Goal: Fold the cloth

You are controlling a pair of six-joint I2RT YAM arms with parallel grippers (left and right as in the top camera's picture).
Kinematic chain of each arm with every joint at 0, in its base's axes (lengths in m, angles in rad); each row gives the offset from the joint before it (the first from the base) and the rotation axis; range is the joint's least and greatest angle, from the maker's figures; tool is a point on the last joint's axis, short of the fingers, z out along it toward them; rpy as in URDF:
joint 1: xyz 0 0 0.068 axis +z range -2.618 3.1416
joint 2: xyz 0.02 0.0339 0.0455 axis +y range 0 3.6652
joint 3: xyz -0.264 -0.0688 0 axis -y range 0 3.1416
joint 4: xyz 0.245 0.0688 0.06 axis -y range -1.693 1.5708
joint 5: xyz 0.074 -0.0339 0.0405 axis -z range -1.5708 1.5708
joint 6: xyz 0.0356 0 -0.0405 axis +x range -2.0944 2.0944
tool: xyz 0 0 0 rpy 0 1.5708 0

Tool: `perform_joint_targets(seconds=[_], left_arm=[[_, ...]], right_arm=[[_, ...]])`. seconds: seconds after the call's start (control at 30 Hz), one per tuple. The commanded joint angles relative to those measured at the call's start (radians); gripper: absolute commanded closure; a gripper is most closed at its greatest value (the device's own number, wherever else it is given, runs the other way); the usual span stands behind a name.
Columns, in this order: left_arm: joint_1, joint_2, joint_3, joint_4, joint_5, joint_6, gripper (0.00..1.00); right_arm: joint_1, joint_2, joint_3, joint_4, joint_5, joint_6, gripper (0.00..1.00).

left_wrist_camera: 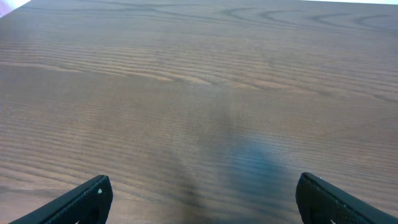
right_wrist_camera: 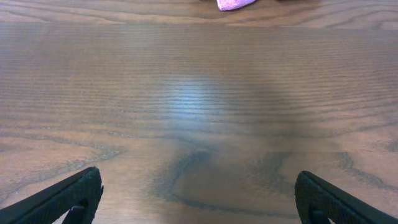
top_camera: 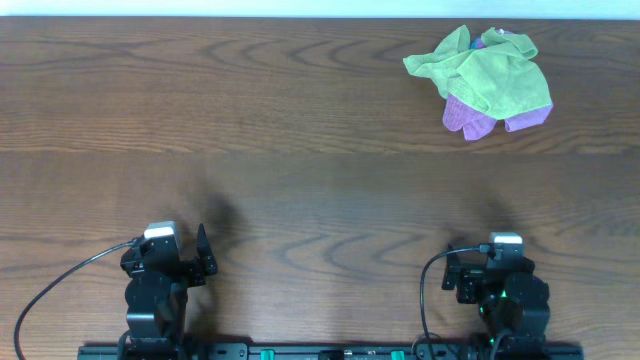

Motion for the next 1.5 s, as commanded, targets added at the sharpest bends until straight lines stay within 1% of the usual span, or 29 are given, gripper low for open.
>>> perform_joint_targets(seconds=[0.0,1.2,1.3,1.4,1.47], left_arm=[[0.006,-0.006,-0.014,-0.012,-0.017,0.021,0.05],[0.006,-0.006,-0.014,-0.012,-0.017,0.021,0.05],[0.006,-0.006,-0.014,-0.012,-0.017,0.021,0.05],[0.006,-0.006,-0.015,-0.012,-0.017,0.021,0.05],[0.006,-0.006,-0.014,-0.012,-0.017,0.021,0.05]], right_arm=[[-0.007,-0.011,-0.012,0.001,-0.007,-0.014,0.01],[-0.007,-0.011,-0.012,0.002,-0.007,-0.014,0.01],[-0.007,-0.007,-0.006,0.015,-0.007,0.003,0.01],[-0.008,0.056,0.061,0.021,-0.007,0.039,0.01],[-0.014,0.140,0.141,0.020,-0.007,0.043,0.01]])
